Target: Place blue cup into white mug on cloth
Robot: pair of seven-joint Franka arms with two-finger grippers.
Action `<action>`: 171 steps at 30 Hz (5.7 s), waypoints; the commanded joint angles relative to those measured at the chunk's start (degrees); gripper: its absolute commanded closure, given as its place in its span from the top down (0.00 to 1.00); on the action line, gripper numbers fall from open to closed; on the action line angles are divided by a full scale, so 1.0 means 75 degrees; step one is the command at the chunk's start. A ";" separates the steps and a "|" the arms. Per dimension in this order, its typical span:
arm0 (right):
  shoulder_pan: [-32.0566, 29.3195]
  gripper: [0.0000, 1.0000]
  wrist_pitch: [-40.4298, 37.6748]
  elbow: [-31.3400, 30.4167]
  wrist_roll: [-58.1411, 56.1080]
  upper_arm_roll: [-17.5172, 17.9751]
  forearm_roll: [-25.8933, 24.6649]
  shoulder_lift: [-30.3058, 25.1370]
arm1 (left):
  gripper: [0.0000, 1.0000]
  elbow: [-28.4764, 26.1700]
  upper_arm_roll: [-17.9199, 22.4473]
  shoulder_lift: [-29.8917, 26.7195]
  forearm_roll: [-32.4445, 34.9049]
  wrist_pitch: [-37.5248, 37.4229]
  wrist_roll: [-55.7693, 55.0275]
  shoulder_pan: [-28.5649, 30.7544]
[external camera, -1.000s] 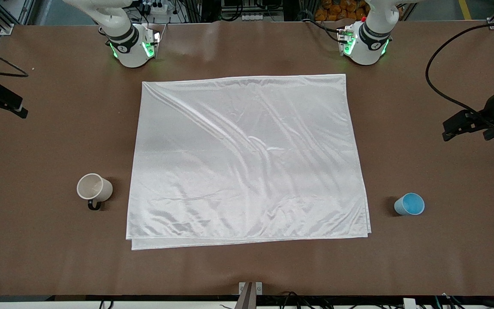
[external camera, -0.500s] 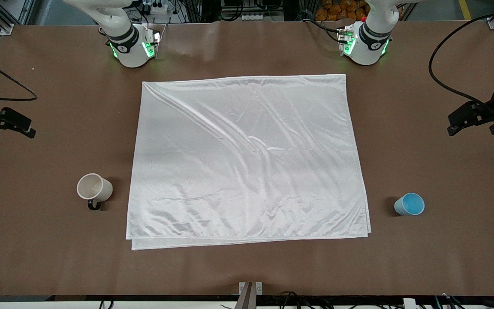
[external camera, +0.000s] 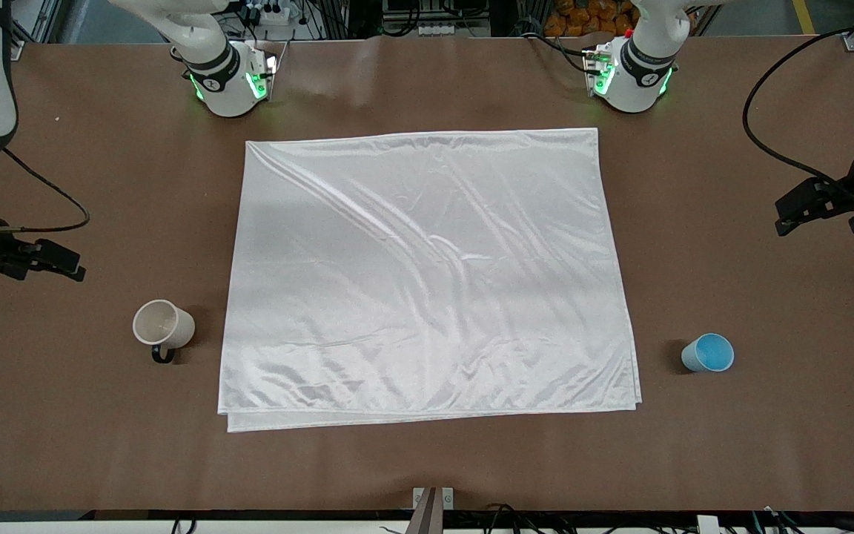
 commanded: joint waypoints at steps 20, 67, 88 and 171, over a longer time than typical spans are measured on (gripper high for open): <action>-0.0022 1.00 0.1916 0.0100 0.0175 0.0009 0.0181 0.1788 | 1.00 -0.0009 0.0017 0.2075 0.0242 0.1627 0.0135 0.0514; 0.0037 1.00 0.3968 -0.0146 -0.0575 0.0032 0.0158 0.3968 | 1.00 -0.0032 0.0005 0.4502 -0.0121 0.4171 0.0170 0.1170; 0.0014 0.05 0.3862 -0.0205 -0.1090 0.0032 0.0158 0.3968 | 1.00 -0.0044 -0.0007 0.5205 -0.0191 0.4604 0.0146 0.1135; 0.5521 0.00 0.2444 0.1834 0.5531 0.0067 0.0123 0.4366 | 0.00 0.0015 -0.0593 0.3354 -0.0109 0.3538 0.0076 0.0702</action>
